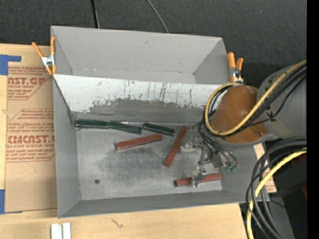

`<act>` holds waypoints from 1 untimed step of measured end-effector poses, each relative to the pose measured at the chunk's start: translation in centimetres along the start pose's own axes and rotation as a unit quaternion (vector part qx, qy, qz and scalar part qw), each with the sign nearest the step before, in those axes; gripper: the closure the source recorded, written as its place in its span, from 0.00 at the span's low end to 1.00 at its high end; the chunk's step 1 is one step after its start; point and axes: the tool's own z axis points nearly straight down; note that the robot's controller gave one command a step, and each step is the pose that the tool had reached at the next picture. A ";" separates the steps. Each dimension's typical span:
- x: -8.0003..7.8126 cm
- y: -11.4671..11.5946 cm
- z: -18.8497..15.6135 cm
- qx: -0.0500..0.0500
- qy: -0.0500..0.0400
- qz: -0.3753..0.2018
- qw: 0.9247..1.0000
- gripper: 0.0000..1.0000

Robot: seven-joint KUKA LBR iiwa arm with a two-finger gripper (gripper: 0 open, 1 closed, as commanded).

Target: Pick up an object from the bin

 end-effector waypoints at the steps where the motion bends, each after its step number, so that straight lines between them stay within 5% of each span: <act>1: 0.8 -0.5 -0.2 -0.001 0.002 -0.095 0.995 1.00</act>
Offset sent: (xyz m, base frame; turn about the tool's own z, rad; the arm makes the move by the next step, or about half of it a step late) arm 0.0000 0.0000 0.0000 0.0000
